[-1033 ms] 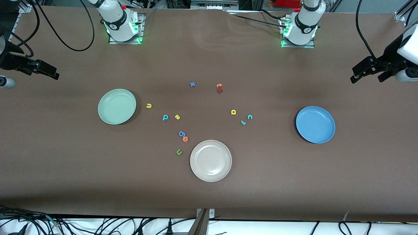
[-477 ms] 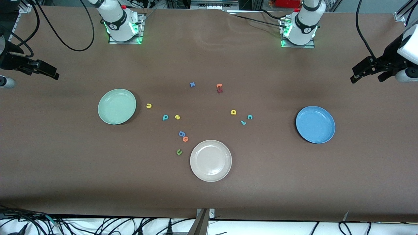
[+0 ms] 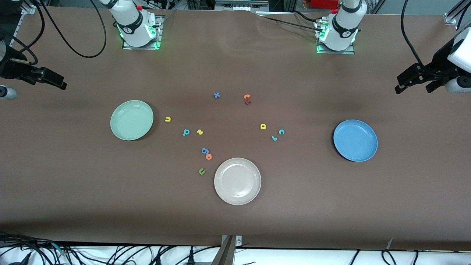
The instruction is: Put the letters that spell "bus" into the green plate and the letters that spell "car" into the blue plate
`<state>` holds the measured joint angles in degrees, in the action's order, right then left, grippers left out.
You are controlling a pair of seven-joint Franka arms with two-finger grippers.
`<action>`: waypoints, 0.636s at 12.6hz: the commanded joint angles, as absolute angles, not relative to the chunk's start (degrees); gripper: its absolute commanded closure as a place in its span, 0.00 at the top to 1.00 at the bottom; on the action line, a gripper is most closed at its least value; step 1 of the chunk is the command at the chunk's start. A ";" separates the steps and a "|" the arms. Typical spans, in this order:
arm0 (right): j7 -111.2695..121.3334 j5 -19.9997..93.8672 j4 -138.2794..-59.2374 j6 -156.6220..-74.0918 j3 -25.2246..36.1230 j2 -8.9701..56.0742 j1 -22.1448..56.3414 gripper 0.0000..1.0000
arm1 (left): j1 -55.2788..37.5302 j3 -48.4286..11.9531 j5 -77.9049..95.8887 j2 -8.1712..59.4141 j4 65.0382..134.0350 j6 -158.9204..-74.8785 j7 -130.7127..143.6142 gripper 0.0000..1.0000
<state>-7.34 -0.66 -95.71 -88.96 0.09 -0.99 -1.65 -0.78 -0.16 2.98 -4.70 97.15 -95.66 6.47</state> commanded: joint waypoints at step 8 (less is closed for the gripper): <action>-7.21 -0.18 -94.39 -87.98 0.44 -0.53 -1.32 1.00 | -0.88 -0.09 3.16 -4.66 95.89 -94.75 1.93 1.00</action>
<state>-7.34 -0.66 -95.71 -88.96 0.09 -0.99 -1.65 -0.78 -0.18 2.98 -4.71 97.15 -95.67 3.62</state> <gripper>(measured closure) 0.000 0.000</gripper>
